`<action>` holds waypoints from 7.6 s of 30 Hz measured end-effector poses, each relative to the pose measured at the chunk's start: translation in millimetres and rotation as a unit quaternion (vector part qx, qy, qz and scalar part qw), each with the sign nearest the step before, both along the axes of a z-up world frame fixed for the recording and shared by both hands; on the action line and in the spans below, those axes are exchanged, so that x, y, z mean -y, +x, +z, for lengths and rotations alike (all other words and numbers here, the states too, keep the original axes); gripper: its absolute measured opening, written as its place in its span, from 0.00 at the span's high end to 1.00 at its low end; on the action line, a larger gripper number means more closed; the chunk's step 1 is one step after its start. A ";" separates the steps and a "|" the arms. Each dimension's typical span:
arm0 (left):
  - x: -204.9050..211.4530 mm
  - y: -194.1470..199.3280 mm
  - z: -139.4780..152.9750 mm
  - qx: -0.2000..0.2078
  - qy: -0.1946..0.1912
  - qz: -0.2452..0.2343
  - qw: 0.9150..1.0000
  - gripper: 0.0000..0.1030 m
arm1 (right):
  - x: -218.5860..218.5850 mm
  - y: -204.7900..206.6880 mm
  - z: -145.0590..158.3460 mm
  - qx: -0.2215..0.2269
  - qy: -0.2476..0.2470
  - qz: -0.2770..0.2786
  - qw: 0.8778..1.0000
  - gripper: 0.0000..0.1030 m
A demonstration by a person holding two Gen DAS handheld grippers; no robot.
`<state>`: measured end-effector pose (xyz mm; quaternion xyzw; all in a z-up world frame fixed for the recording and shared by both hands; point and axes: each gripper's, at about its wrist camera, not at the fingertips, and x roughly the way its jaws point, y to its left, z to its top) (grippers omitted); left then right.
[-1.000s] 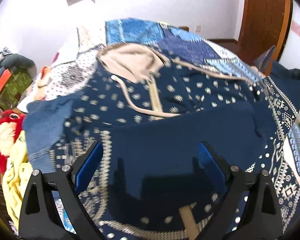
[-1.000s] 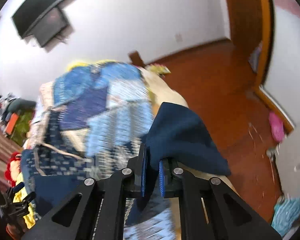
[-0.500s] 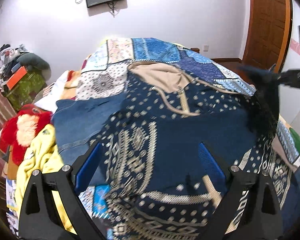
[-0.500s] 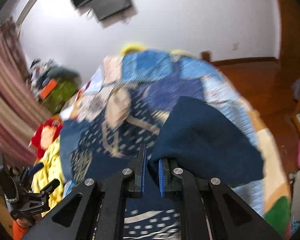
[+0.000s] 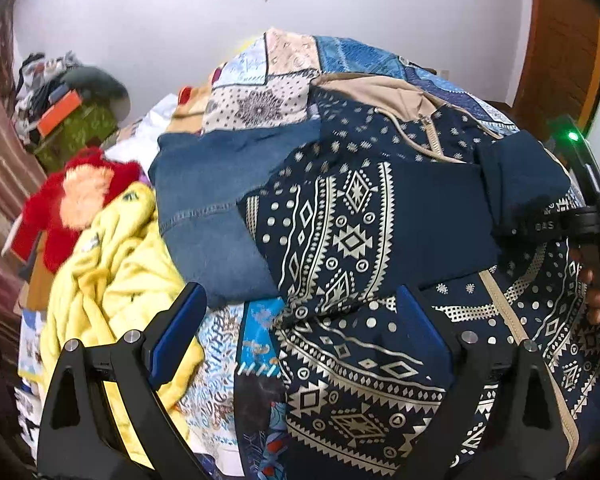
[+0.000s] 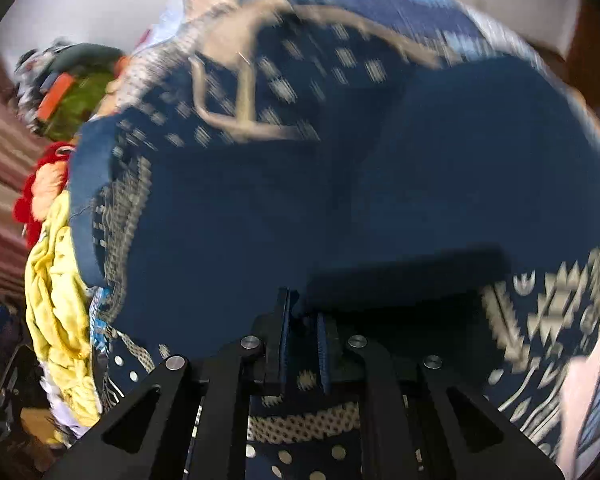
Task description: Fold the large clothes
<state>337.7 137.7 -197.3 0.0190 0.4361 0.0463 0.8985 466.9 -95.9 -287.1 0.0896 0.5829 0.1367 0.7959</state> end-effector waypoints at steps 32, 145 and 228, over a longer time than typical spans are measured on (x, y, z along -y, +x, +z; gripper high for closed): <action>279.2 109.0 24.1 -0.013 0.026 -0.229 0.973 0.07 | 261.6 -66.8 146.6 0.217 -0.067 -0.068 0.971 0.92; -63.7 123.7 15.1 -0.028 -0.050 0.040 0.998 0.34 | 62.7 34.3 113.5 0.219 -0.131 0.095 0.962 0.11; -0.4 45.6 -57.2 -0.087 -0.094 -0.009 0.992 0.40 | 116.4 -48.7 70.9 0.173 -0.144 0.089 0.970 0.09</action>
